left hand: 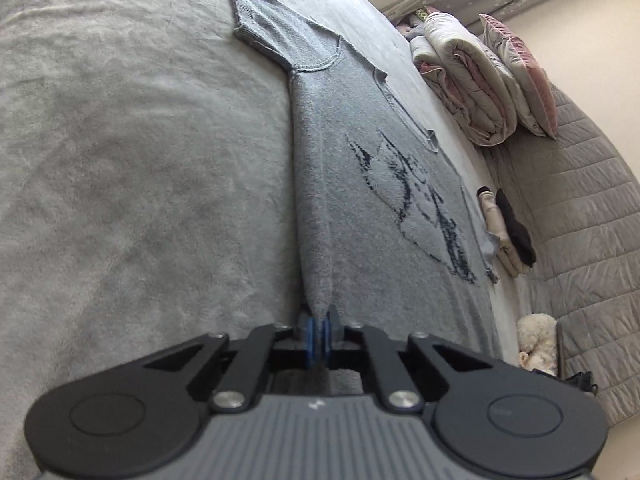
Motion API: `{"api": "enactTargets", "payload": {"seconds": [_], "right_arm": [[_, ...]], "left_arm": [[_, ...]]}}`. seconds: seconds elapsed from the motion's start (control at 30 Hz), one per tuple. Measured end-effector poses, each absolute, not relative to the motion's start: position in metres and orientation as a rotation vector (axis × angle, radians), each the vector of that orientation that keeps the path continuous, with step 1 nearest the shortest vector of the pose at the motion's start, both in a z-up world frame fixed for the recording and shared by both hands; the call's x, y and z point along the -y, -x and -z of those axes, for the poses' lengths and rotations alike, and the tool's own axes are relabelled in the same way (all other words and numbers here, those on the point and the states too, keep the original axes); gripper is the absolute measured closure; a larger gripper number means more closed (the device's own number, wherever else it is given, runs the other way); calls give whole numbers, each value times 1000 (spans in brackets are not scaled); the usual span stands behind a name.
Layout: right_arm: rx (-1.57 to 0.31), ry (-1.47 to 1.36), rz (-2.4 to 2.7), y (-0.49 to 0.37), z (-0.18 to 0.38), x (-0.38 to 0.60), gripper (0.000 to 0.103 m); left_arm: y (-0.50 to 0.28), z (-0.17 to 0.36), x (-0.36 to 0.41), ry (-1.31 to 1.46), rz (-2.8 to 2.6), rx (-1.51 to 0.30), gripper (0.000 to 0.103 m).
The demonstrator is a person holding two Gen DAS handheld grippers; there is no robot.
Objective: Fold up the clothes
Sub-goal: 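Grasp the hem with both grippers and pull to straighten the sweater, then open both grippers and lift them off the sweater hem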
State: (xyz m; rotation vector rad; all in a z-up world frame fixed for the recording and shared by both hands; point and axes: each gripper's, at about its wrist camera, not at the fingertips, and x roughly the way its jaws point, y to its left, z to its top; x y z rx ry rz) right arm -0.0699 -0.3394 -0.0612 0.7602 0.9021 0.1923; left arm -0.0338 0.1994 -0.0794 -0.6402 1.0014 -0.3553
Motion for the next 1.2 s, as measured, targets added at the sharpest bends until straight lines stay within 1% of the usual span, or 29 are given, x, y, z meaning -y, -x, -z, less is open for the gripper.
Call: {"api": "enactTargets", "payload": {"seconds": [0.07,0.17,0.2,0.23,0.27,0.3,0.37,0.43,0.47,0.53,0.6,0.63,0.67,0.7,0.73,0.87,0.9,0.93,0.97,1.03,1.1,1.13,1.17,1.2], "right_arm": [[-894,-701,-143,72,55,343,101],[-891,-690,-124,77,56,347,100],[-893,-695,-132,79,58,347,100],[-895,-691,-142,81,58,345,97],[-899,-697,-168,82,58,344,87],[-908,-709,-197,82,59,342,86],[-927,-736,-265,87,61,343,77],[-934,-758,-344,92,62,344,52],[-937,-764,-383,95,62,345,47],[-943,-746,-440,100,62,344,47],[-955,-678,-462,105,58,339,56],[-969,-667,-465,106,59,340,75],[-983,-661,-467,107,60,341,91],[-997,-654,-469,107,61,342,97],[-1012,-648,-471,108,63,344,100],[-1052,-653,-501,111,67,345,100],[-1058,-664,-514,112,68,344,99],[-1064,-674,-528,112,69,343,95],[-1069,-684,-541,113,69,343,88],[-1080,-705,-568,115,71,341,84],[-1078,-721,-601,115,71,338,72],[-1070,-726,-621,115,71,336,60],[-1060,-726,-646,114,69,333,50],[-1065,-696,-643,114,67,329,49]], "left_arm": [[39,73,-201,575,323,-985,98],[39,77,-211,609,330,-990,98],[39,78,-214,623,336,-995,95],[39,80,-216,641,351,-1005,94],[40,82,-219,665,367,-1019,94],[42,84,-222,698,388,-1037,94],[47,88,-225,720,443,-1065,92],[53,91,-227,723,504,-1089,91],[56,93,-228,724,534,-1100,91],[63,94,-226,699,586,-1116,91],[69,92,-223,660,599,-1114,93],[73,92,-221,641,606,-1114,94],[75,91,-222,631,605,-1115,95],[76,91,-225,636,591,-1119,96],[76,92,-228,646,579,-1122,96],[75,94,-240,695,575,-1127,96],[75,95,-239,700,584,-1128,93],[75,96,-239,706,595,-1131,92],[75,96,-238,713,613,-1135,91],[76,97,-235,732,650,-1148,86],[78,96,-231,751,684,-1149,70],[79,96,-227,755,704,-1150,68],[79,96,-222,749,713,-1158,66],[79,97,-216,731,711,-1172,68]]}}
